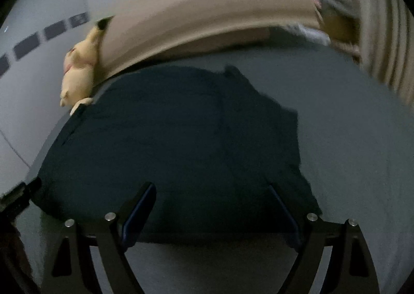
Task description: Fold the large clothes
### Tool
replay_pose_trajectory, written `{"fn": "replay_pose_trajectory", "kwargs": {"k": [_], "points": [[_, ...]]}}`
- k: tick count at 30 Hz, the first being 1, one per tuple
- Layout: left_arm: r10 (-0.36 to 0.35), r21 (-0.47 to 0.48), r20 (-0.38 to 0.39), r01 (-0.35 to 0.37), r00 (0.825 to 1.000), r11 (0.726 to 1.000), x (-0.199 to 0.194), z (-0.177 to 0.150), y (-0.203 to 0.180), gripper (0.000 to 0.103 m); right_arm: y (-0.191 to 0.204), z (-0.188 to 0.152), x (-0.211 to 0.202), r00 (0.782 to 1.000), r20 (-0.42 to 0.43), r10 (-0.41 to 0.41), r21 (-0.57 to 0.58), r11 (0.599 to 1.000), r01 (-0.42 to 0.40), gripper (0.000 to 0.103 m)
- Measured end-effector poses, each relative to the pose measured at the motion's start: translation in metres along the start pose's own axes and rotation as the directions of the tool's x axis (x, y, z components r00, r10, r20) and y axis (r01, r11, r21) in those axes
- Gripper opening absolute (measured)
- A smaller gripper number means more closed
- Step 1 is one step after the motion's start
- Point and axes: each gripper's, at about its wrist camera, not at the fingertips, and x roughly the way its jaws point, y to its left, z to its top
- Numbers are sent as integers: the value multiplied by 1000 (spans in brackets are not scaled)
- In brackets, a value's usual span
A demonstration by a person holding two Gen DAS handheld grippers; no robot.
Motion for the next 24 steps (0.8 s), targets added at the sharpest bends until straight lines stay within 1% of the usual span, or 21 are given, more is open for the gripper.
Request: {"fn": "replay_pose_trajectory", "kwargs": {"k": [2, 4, 8, 12, 24], "points": [[6, 31, -16, -6, 1000, 999, 7, -4, -12, 83, -14, -4, 10, 999, -35, 20, 43, 999, -19, 89], [33, 62, -48, -30, 998, 998, 20, -9, -21, 83, -17, -9, 18, 998, -63, 28, 37, 999, -25, 89], [36, 64, -73, -31, 997, 997, 31, -15, -22, 84, -20, -13, 24, 997, -60, 47, 52, 998, -43, 89], [32, 80, -79, -25, 996, 996, 33, -17, -21, 86, -24, -14, 31, 995, -66, 74, 66, 995, -70, 89], [20, 79, -92, -13, 996, 997, 31, -21, -19, 86, -28, -15, 34, 992, -92, 83, 77, 994, -76, 89]]}}
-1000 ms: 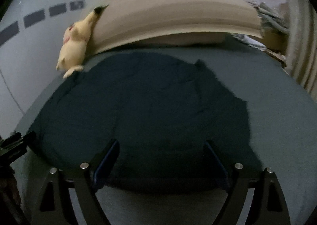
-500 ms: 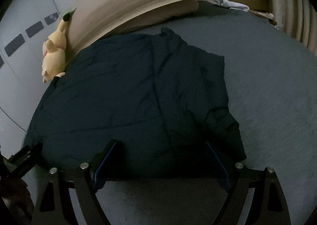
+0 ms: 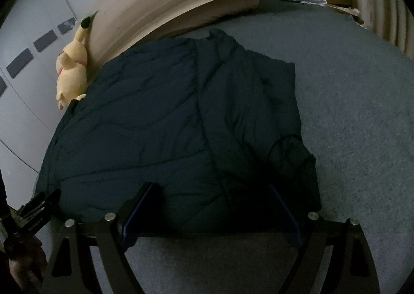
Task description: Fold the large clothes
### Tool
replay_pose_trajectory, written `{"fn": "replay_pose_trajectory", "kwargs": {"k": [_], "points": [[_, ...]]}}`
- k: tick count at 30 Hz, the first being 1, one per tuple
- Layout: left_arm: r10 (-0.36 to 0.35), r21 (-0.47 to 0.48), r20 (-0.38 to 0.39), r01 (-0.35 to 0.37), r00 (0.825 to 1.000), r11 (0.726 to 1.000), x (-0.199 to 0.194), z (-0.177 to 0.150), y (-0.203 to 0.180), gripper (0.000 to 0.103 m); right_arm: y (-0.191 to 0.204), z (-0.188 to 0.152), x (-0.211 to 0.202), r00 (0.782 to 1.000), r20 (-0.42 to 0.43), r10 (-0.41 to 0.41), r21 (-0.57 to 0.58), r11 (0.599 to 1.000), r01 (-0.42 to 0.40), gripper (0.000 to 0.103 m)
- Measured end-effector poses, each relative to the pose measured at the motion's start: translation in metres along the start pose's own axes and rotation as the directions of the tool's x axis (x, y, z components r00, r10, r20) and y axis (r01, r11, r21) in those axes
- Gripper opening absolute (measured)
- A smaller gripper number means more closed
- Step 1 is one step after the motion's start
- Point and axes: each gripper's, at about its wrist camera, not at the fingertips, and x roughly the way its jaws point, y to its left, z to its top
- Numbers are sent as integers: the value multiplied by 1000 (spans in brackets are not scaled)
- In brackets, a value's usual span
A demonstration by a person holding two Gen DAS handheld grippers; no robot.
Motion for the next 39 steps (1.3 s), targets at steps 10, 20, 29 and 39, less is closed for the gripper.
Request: {"fn": "replay_pose_trajectory", "kwargs": {"k": [10, 20, 29, 39], "points": [[-15, 6, -5, 15, 1000, 1000, 5, -3, 3, 87, 0, 0, 3, 1000, -11, 7, -4, 1000, -7, 90], [-198, -222, 121, 221, 973, 950, -29, 36, 105, 87, -25, 38, -61, 986, 79, 149, 58, 986, -154, 90], [-307, -494, 10, 271, 952, 826, 36, 50, 186, 86, -113, 71, -37, 991, 41, 128, 317, 939, -134, 93], [-260, -297, 12, 252, 966, 921, 56, 106, 134, 87, -28, 141, 2, 997, 58, 47, 25, 998, -49, 93]]}}
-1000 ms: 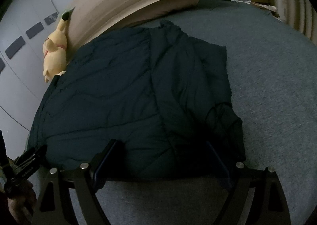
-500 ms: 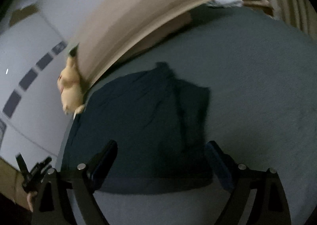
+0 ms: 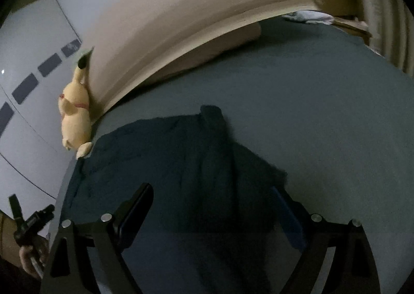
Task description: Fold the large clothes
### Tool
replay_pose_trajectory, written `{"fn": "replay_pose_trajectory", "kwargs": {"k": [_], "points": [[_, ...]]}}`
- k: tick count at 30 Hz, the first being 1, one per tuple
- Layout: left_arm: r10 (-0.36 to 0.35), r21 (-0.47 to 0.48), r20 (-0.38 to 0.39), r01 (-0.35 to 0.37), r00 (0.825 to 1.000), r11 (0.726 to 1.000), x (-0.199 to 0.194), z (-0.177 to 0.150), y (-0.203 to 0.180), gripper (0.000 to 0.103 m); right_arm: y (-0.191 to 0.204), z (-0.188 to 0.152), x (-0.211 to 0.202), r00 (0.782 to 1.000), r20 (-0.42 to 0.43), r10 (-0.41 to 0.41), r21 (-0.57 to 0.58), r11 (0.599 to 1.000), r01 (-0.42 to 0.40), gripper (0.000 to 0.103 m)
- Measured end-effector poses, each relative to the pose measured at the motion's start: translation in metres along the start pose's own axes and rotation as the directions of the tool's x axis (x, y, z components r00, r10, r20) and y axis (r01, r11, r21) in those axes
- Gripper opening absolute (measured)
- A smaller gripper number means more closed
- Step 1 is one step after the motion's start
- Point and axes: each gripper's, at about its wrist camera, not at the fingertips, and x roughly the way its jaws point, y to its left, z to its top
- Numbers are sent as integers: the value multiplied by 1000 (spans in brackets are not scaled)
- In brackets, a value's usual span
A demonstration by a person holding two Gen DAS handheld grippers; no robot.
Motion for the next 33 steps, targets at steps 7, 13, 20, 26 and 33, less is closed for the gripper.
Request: {"fn": "replay_pose_trajectory", "kwargs": {"k": [7, 13, 20, 26, 33], "points": [[17, 76, -56, -12, 998, 997, 50, 29, -25, 86, -2, 33, 70, 994, -105, -43, 16, 999, 45, 86], [25, 128, -111, -11, 994, 992, 90, 34, -39, 76, 10, 36, 82, 986, -161, -32, -66, 998, 22, 8], [83, 152, -126, -63, 989, 986, 109, 30, -43, 72, 7, 18, 96, 980, -149, -133, -80, 989, 122, 5], [149, 187, 23, -150, 989, 971, 53, 35, -57, 72, 24, 25, 64, 983, -70, -168, -67, 984, 163, 32], [81, 266, 40, -89, 996, 960, 46, 26, -119, 76, 95, 28, 37, 998, 44, -42, -116, 992, 46, 86]]}}
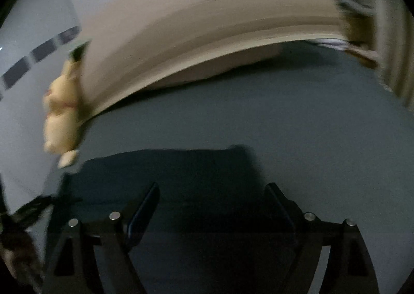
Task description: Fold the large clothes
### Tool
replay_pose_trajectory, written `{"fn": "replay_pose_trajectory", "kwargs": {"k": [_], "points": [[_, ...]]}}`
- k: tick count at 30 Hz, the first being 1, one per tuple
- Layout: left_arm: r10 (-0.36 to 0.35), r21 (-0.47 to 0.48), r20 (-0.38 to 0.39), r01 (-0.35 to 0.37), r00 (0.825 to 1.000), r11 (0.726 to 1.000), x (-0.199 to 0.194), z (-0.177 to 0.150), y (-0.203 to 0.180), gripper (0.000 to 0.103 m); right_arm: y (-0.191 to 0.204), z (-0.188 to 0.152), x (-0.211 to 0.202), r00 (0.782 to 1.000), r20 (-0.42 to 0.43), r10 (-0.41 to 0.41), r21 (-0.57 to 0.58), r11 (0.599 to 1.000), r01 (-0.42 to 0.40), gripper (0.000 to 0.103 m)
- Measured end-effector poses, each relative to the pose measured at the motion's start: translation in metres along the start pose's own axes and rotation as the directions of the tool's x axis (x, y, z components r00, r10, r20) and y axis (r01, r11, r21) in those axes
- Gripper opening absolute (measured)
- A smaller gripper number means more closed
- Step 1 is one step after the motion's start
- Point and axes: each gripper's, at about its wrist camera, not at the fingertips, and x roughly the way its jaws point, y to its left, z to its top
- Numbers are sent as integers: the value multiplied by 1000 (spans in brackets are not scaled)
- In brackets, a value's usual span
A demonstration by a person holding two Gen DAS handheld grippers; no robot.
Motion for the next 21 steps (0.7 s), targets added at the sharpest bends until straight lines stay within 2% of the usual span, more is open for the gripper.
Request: {"fn": "replay_pose_trajectory", "kwargs": {"k": [1, 3, 5, 7, 9, 11, 14, 15, 17, 21], "points": [[1, 21, -10, -1, 1000, 1000, 6, -2, -11, 76, 17, -2, 8, 1000, -5, 21, -37, 999, -21, 86], [46, 58, -36, -44, 998, 997, 18, -8, -24, 76, 36, -9, 28, 998, -53, 19, -75, 997, -23, 85], [82, 86, -106, -73, 991, 994, 39, -16, -32, 77, 34, -14, 57, 992, -120, -26, -82, 997, 16, 84], [85, 66, -128, -77, 988, 995, 51, -20, -29, 79, 13, -18, 89, 978, -201, -61, -46, 998, 53, 83], [92, 68, -134, -84, 987, 994, 56, -20, -29, 80, 3, -23, 96, 980, -197, -30, -12, 1000, 28, 83], [118, 95, -142, -105, 983, 990, 59, -20, -33, 80, 11, -27, 97, 977, -207, -58, -46, 998, 49, 84], [121, 102, -144, -107, 982, 989, 53, -20, -32, 80, 6, -28, 83, 974, -218, -64, -37, 998, 58, 84], [116, 102, -143, -102, 983, 990, 51, -21, -33, 80, -3, -31, 66, 977, -206, -56, -29, 998, 51, 84], [106, 102, -136, -92, 985, 991, 49, -20, -25, 80, 7, -33, 46, 986, -159, -39, -28, 999, 35, 84], [108, 84, -115, -98, 988, 992, 19, -25, -19, 80, 8, -38, -6, 996, -88, -8, -21, 1000, 6, 86]]}}
